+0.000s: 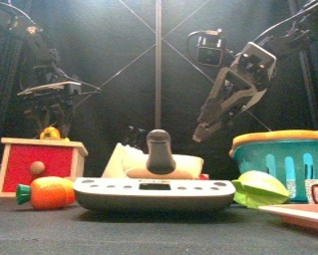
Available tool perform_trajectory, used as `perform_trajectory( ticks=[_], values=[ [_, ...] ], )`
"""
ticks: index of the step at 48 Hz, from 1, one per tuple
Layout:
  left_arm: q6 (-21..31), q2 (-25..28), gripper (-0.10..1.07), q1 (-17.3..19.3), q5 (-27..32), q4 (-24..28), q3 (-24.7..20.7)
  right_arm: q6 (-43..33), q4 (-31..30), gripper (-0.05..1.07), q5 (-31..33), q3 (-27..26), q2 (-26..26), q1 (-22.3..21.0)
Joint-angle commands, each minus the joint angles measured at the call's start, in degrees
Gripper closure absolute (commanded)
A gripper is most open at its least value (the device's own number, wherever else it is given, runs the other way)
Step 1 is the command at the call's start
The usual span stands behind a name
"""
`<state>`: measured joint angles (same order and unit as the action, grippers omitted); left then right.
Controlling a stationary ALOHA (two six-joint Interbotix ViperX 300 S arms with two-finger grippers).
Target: Assemble squash
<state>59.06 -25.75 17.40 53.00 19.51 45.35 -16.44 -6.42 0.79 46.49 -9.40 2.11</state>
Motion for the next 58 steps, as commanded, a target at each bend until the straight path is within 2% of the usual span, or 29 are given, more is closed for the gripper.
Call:
perform_trajectory(
  ticks=[1,13,24,29,37,43,58],
  values=[
    [-0.1,-1.5,0.19,-1.4,-1.8,0.2,0.0,0.0,0.1,0.02,-0.4,-1.3,-1.6,0.1],
    [-0.4,-3.1,0.19,-9.7,-12.7,1.1,1.9,-0.1,0.4,0.02,-0.4,-0.7,-5.0,0.1],
    [-0.4,-0.5,0.19,-18.1,-26.9,2.2,3.1,-0.2,1.1,0.02,-0.4,0.3,-8.1,-0.7],
    [-0.3,1.9,0.19,-20.7,-31.3,2.7,3.2,-0.1,1.9,0.02,-0.4,1.1,-8.6,-1.4],
    [-0.3,6.8,0.19,-22.9,-36.2,3.5,1.7,-0.2,3.2,0.02,-0.4,2.7,-8.6,-2.6],
    [-0.3,10.4,0.19,-23.1,-38.9,3.6,-1.4,-0.1,4.1,0.02,-0.4,3.4,-8.7,-3.3],
    [-0.3,18.6,0.19,-21.9,-39.7,5.2,-6.9,-0.2,4.4,0.02,-0.5,3.7,-8.5,-3.3]
  ],
)
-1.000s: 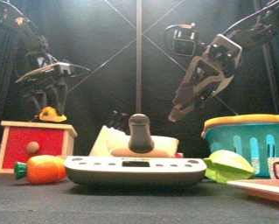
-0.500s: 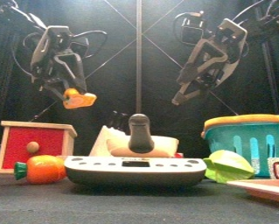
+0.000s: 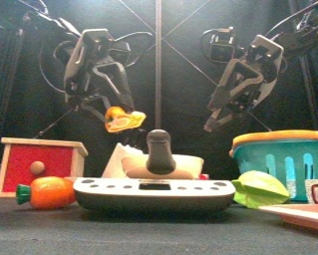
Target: Assemble squash
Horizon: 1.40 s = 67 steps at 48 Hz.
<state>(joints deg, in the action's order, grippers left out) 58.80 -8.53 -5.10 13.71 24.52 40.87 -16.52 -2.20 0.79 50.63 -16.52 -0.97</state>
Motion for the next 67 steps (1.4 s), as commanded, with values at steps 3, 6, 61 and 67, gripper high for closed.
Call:
perform_trajectory(
  ticks=[3,6,61,67],
  values=[
    [0.0,2.5,0.19,1.0,-0.5,0.2,-3.1,-0.1,0.2,0.02,-0.4,-0.4,-1.5,-0.1],
    [0.0,3.4,0.19,1.3,-0.5,0.2,-3.8,-0.1,0.2,0.02,-0.4,-0.1,-1.5,-0.2],
    [0.0,10.6,0.17,3.3,12.6,-4.8,-13.7,0.0,5.1,0.02,-1.1,1.8,-3.3,0.4],
    [0.0,12.0,0.17,2.5,17.4,-5.0,-16.8,-0.1,5.4,0.02,-1.0,1.8,-3.3,0.4]
  ],
)
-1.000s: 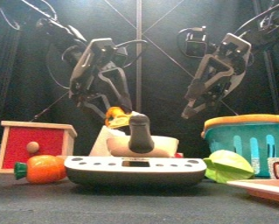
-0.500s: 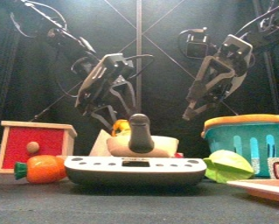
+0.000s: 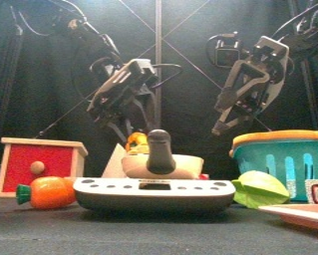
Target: Assemble squash
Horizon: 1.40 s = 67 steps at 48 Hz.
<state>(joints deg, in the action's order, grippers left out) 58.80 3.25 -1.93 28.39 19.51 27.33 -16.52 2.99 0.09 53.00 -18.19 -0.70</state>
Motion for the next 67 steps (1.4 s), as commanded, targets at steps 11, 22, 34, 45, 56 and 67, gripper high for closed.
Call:
perform_trajectory(
  ticks=[11,22,34,45,56,67],
  values=[
    [0.0,2.8,0.17,-2.3,7.7,-0.3,-7.0,-0.1,2.4,0.02,1.4,-0.4,-2.3,2.0],
    [-0.1,4.1,0.17,-4.0,11.3,-0.5,-10.1,-0.1,3.4,0.02,2.6,0.2,-2.4,3.2],
    [-0.1,6.0,0.17,-4.6,14.2,-1.2,-12.3,-0.1,3.3,0.02,2.7,0.4,-2.4,3.3],
    [-0.2,7.0,0.17,-4.6,14.2,-1.1,-13.8,-0.1,3.4,0.02,2.6,0.4,-2.4,3.3],
    [-0.1,7.6,0.17,-4.6,14.4,-1.4,-14.1,0.0,3.3,0.02,2.4,0.7,-2.3,3.4],
    [-0.2,8.4,0.17,-4.6,14.5,-1.5,-15.1,0.0,3.3,0.02,2.4,0.7,-2.2,3.5]
  ],
)
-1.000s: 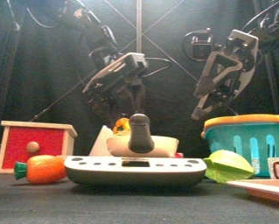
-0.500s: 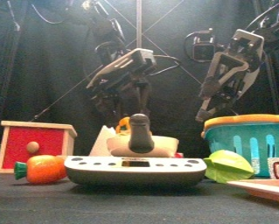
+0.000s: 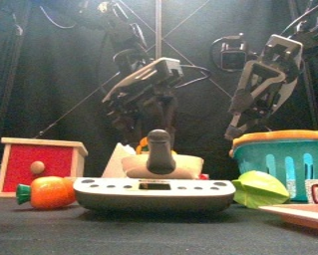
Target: Assemble squash
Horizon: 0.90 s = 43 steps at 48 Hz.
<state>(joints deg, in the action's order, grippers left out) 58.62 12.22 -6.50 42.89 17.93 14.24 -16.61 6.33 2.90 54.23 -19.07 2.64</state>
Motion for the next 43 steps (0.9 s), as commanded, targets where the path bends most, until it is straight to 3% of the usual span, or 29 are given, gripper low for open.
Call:
perform_trajectory(
  ticks=[1,30,43],
  values=[
    [0.0,-0.5,0.17,0.0,0.0,0.1,-2.1,0.0,-0.1,0.02,-0.4,-0.5,-1.3,0.2],
    [-0.1,0.4,0.17,-0.1,1.7,-0.5,-2.5,0.1,-0.2,0.02,-0.5,-0.4,-1.3,0.4],
    [-3.3,0.9,0.17,0.0,1.6,-3.0,-3.2,0.1,-0.4,0.02,-0.6,-0.4,-1.2,0.4]
  ],
)
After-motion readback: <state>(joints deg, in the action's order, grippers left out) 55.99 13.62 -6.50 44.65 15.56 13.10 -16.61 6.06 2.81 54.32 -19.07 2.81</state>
